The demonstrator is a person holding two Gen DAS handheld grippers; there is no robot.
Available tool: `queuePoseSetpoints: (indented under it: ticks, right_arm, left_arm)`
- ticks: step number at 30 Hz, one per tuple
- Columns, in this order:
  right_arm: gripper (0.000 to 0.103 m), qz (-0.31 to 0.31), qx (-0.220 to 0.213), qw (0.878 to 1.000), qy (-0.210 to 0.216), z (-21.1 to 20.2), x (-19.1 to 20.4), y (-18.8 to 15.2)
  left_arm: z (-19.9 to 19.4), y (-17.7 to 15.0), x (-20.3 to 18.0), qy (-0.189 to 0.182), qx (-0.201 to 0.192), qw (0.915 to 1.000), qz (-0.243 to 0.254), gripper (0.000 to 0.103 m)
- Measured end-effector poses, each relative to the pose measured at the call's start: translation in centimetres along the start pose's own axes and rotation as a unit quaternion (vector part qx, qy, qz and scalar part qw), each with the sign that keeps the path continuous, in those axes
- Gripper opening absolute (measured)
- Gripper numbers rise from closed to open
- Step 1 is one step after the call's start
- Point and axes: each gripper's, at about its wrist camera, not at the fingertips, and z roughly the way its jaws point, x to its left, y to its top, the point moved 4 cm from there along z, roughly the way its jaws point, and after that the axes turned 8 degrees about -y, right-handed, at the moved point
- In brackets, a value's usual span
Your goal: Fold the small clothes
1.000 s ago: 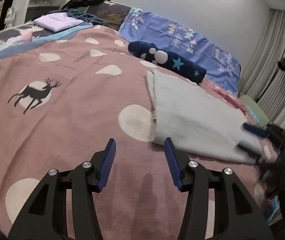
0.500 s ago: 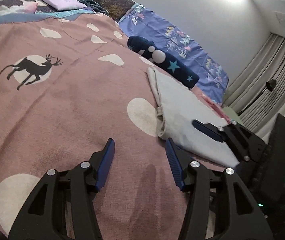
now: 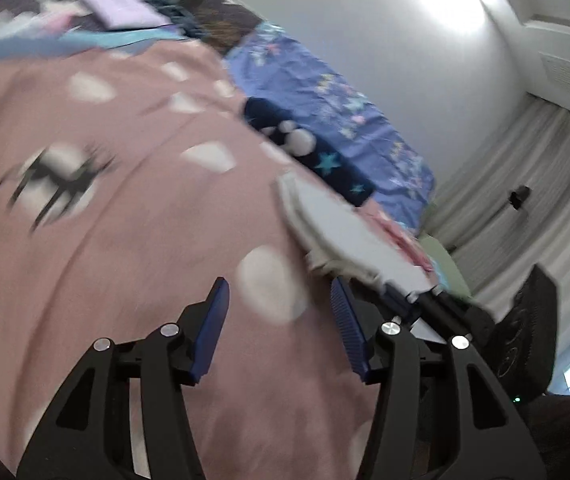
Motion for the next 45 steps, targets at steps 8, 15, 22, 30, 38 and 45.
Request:
queuePoseSetpoints:
  ticks: [8, 15, 22, 30, 38, 45]
  right_arm:
    - [0.003, 0.065, 0.033, 0.996, 0.042, 0.2, -0.6, -0.2]
    - [0.003, 0.111, 0.048, 0.99, 0.074, 0.6, -1.5, 0.0]
    - [0.003, 0.098, 0.054, 0.99, 0.088, 1.0, -0.4, -0.1]
    - [0.003, 0.051, 0.078, 0.991, 0.092, 1.6, 1.9, -0.4]
    - [0.007, 0.041, 0.084, 0.991, 0.092, 1.1, 2.2, -0.6]
    - [0.033, 0.01, 0.072, 0.995, 0.062, -0.6, 2.5, -0.9]
  left_arm:
    - [13.6, 5.8, 2.8, -0.075, 0.149, 0.9834, -0.071, 0.07]
    - [22.2, 9.0, 2.8, -0.093, 0.174, 0.9779, -0.068, 0.054]
    - [23.7, 9.5, 4.0, -0.124, 0.142, 0.9792, -0.075, 0.006]
    - [22.7, 10.5, 4.8, -0.105, 0.101, 0.9863, -0.078, 0.006]
    - [22.7, 10.1, 5.4, -0.121, 0.12, 0.9811, -0.091, 0.013]
    - [22.0, 9.6, 4.6, -0.136, 0.144, 0.9781, -0.064, 0.04]
